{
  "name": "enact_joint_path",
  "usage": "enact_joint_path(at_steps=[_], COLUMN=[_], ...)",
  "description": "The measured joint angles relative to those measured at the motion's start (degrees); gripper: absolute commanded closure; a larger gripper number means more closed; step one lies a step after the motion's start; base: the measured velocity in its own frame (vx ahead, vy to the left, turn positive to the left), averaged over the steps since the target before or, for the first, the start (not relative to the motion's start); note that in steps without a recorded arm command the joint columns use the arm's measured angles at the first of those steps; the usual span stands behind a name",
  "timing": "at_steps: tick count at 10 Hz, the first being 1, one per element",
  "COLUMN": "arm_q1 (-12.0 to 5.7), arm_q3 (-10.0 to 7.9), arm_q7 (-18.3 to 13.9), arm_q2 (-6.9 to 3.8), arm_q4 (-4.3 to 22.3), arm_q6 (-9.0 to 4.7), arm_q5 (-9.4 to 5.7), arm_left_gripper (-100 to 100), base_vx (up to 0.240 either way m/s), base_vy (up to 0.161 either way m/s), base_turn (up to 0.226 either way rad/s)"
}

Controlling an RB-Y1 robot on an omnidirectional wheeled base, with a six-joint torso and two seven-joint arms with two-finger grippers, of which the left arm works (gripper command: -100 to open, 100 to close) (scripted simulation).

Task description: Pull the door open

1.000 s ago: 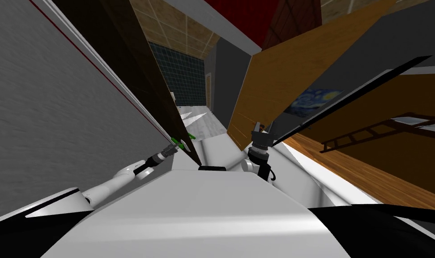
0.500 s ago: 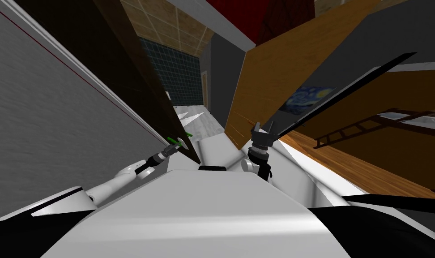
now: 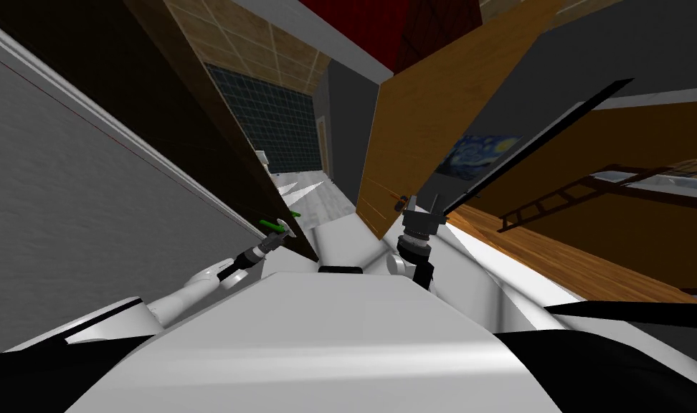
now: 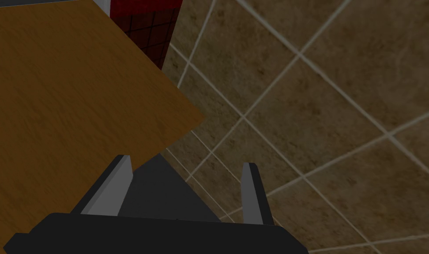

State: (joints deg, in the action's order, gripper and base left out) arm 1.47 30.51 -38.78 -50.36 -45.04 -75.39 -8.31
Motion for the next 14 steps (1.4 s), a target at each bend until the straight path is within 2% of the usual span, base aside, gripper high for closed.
enact_joint_path(at_steps=[2,3,4,5,6,7,8,10,12,13,14], arm_q1=[1.02,0.65,1.80,1.91,1.52,1.49,0.91,0.53,-0.46,-0.58,-0.54], arm_q3=[-1.29,-1.61,-2.71,-3.21,-3.40,-3.42,-3.60,-4.20,-4.72,-4.75,-4.73], arm_q7=[-0.12,-0.32,-0.41,-0.56,-0.79,-0.84,-0.83,-0.78,-0.72,-0.73,-0.73], arm_q2=[-0.57,-0.39,-0.96,-1.11,-0.90,-0.89,-0.39,-0.08,0.76,0.82,0.79], arm_q4=[0.09,1.26,1.21,1.62,2.97,3.15,3.61,3.00,3.42,3.45,3.42], arm_q6=[1.56,1.85,2.65,3.32,3.29,3.24,3.65,5.19,6.50,6.65,6.57], arm_q5=[-0.99,-1.21,-2.08,-2.45,-2.57,-2.58,-2.55,-2.75,-2.80,-2.80,-2.80], arm_left_gripper=[-100,-100,-100,-100,-100,-100,-100,-100,-100,100,100], base_vx=[-0.111,-0.128,-0.091,-0.034,-0.015,0.108,0.179,0.198,0.176,-0.014,-0.039], base_vy=[0.133,0.161,0.124,0.064,0.026,-0.029,-0.038,-0.034,-0.039,0.003,0.010], base_turn=[0.085,0.216,0.131,0.054,0.009,-0.131,-0.098,-0.083,-0.070,0.020,-0.008])
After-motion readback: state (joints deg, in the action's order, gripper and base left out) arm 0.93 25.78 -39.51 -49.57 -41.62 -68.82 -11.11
